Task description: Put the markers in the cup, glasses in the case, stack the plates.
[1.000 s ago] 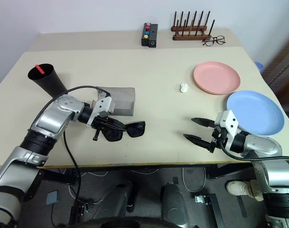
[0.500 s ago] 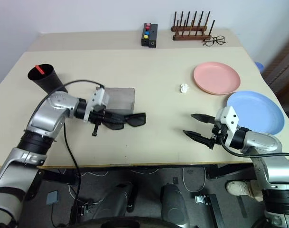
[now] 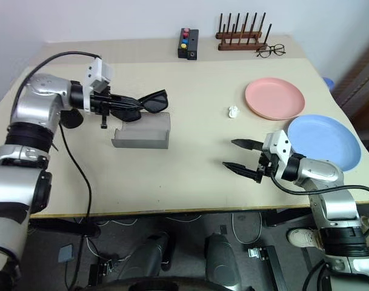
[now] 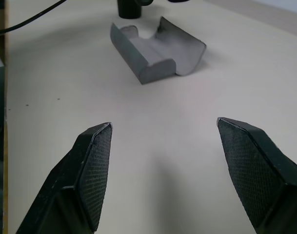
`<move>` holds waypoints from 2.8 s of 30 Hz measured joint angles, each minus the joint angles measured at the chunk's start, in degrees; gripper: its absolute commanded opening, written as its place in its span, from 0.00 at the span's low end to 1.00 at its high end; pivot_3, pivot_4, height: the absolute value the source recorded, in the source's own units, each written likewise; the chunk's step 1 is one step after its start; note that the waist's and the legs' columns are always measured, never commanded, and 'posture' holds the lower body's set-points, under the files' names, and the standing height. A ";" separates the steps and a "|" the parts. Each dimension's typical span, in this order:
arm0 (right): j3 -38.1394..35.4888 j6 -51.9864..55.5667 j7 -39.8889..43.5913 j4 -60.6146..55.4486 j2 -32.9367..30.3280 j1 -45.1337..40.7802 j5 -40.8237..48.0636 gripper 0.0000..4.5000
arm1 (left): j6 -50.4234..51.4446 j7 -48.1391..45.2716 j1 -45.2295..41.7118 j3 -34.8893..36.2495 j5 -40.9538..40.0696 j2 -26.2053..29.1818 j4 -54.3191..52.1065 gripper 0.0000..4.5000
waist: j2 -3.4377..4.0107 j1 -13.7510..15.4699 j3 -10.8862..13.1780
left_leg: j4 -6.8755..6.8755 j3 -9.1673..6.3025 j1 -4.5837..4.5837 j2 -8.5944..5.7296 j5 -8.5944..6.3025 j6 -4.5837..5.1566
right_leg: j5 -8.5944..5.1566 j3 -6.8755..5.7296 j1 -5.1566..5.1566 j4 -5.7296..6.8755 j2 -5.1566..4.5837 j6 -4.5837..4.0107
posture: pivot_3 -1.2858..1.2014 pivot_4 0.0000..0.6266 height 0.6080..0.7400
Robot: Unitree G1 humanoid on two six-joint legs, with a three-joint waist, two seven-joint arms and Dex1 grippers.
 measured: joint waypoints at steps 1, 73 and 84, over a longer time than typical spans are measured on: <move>0.00 -0.32 0.33 0.43 0.08 -0.64 0.00 0.78 | -1.06 -0.84 -0.49 -0.03 0.65 0.30 1.51 0.01 | 0.00 0.04 0.00 | 0.00 0.00 0.00 0.00 0.00 0.00 | 0.00 0.00 0.00 0.00 0.00 0.00 | 0.52 0.24 1.00; 1.14 -1.08 -0.98 1.78 1.58 -5.15 0.00 0.78 | -10.67 36.39 -9.75 -5.29 23.43 -7.03 19.51 0.01 | -0.08 0.02 0.04 | 0.01 0.00 -0.04 -0.03 0.00 0.00 | -0.02 0.00 -0.06 0.09 0.02 0.05 | 0.52 0.24 1.00; 1.14 -1.08 -1.94 1.65 1.73 -4.92 0.02 0.78 | -16.40 24.63 -3.71 -11.11 28.02 -7.35 15.93 0.01 | -0.08 -0.07 0.04 | -0.01 0.00 -0.05 -0.02 0.00 0.00 | -0.02 0.01 -0.10 0.09 0.01 0.05 | 0.52 0.24 1.00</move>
